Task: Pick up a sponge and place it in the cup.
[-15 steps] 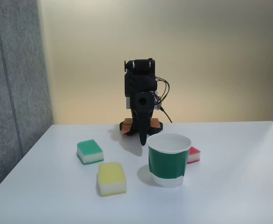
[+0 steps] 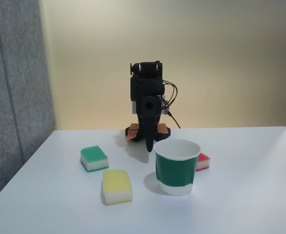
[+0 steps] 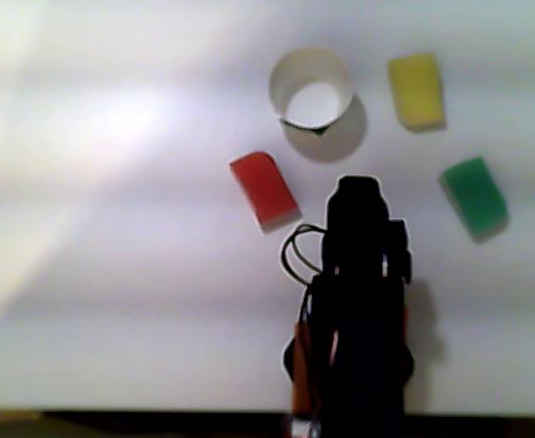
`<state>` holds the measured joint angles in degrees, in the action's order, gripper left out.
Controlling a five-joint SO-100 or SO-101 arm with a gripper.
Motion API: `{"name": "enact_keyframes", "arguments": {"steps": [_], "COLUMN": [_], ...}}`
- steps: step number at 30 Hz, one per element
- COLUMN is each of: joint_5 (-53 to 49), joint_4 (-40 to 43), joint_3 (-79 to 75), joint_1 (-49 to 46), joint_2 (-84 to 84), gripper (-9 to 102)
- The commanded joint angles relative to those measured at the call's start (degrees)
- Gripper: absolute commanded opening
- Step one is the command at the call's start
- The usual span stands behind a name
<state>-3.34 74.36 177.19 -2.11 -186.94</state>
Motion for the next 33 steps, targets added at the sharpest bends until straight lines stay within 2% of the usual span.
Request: {"name": "enact_keyframes", "arguments": {"steps": [1,12,21,28,33], "joint_5": [-0.4,-0.4,-0.4,-0.4,-0.7], "joint_4": [5.9,7.6,6.1,-0.6,-0.3], "joint_3": [0.0,-3.4,-5.6,-15.8,-22.7], "joint_1": [-0.9,-3.1,-1.1,1.6,6.9], "joint_2": [-0.1,-0.1,1.8,11.0,19.9], "gripper": [0,0,0,0,0]}}
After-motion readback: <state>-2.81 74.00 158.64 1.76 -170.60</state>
